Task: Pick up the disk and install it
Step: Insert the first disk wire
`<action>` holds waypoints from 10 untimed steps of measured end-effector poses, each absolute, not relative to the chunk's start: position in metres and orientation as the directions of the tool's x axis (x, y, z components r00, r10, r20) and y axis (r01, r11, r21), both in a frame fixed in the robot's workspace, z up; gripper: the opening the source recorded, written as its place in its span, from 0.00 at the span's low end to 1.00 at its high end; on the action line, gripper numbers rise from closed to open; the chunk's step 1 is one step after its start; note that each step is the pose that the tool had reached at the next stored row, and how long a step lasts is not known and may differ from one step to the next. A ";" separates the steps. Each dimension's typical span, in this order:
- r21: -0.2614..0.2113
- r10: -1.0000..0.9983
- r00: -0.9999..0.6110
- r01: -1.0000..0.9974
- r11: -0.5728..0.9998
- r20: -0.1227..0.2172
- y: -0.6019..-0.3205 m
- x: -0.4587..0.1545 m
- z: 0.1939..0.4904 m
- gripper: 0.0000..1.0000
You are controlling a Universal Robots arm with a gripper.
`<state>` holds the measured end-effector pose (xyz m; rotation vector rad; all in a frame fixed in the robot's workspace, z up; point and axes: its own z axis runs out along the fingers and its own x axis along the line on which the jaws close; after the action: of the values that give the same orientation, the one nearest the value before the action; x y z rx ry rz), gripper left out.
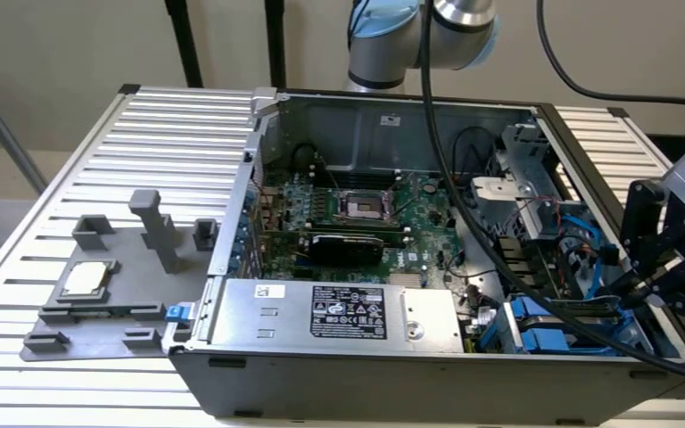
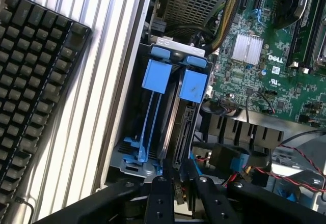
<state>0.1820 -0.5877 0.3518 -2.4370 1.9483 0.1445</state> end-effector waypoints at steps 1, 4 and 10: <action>0.044 -0.972 0.218 -0.974 -0.222 -0.083 -0.587 0.182 0.352 0.22; 0.043 -0.972 0.219 -0.974 -0.223 -0.083 -0.587 0.182 0.353 0.17; 0.043 -0.972 0.221 -0.973 -0.225 -0.083 -0.587 0.168 0.356 0.17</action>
<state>0.1676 -0.5868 0.3559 -2.4404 1.9443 0.1442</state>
